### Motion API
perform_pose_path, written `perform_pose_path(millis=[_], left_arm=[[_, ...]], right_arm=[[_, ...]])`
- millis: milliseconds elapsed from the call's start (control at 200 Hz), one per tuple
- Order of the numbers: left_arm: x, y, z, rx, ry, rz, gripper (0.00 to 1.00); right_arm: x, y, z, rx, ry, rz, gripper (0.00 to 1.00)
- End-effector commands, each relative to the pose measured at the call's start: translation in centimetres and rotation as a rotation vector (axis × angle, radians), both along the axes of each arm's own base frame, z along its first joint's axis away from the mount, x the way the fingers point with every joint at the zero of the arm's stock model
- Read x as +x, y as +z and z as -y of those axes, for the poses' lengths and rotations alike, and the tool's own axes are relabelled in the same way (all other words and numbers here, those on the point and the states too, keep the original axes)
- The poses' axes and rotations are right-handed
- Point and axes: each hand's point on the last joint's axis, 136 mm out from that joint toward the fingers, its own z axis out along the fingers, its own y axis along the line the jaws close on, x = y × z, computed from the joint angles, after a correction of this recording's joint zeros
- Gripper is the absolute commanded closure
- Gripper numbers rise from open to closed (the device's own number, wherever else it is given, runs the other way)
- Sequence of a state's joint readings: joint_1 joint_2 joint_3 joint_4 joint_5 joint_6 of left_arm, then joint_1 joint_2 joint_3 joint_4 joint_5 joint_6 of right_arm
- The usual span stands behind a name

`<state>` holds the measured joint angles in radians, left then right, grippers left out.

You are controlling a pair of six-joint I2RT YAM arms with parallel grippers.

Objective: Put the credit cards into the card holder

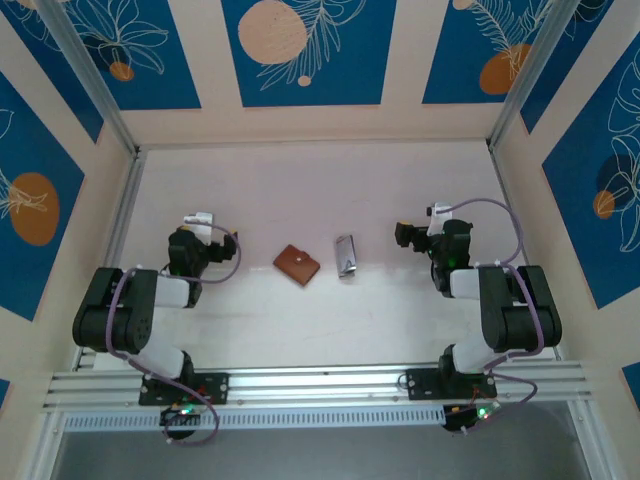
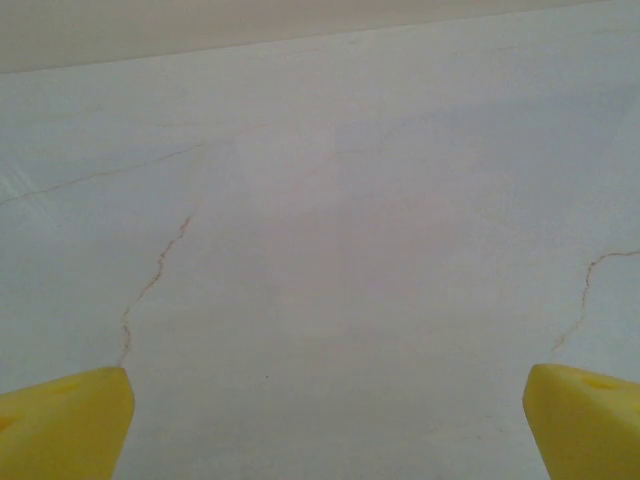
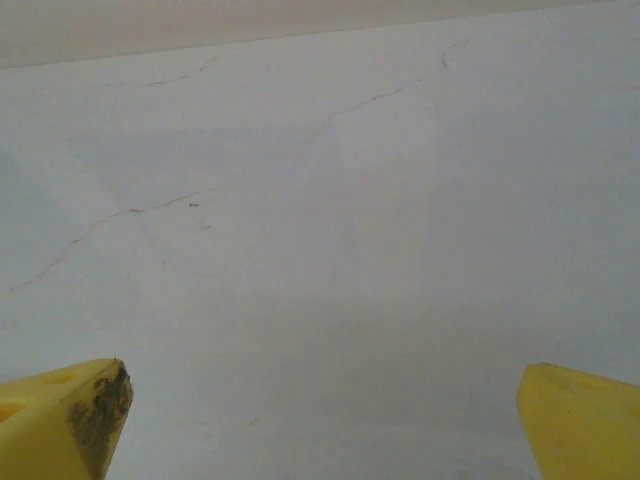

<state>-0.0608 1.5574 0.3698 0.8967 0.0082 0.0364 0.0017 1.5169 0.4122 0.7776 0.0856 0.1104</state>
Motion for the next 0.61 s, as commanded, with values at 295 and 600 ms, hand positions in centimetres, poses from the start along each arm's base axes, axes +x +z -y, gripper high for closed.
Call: perform_pose_path(millis=[295, 600], left_arm=[[0.57, 0.81, -0.14, 0.003, -0.013, 0.024, 0.00], [0.53, 0.87, -0.70, 0.003, 0.020, 0.030, 0.00]], right_arm=[[0.42, 0.59, -0.07, -0.013, 0.010, 0.027, 0.01], [0.37, 0.56, -0.07, -0.007, 0.014, 0.026, 0.01]])
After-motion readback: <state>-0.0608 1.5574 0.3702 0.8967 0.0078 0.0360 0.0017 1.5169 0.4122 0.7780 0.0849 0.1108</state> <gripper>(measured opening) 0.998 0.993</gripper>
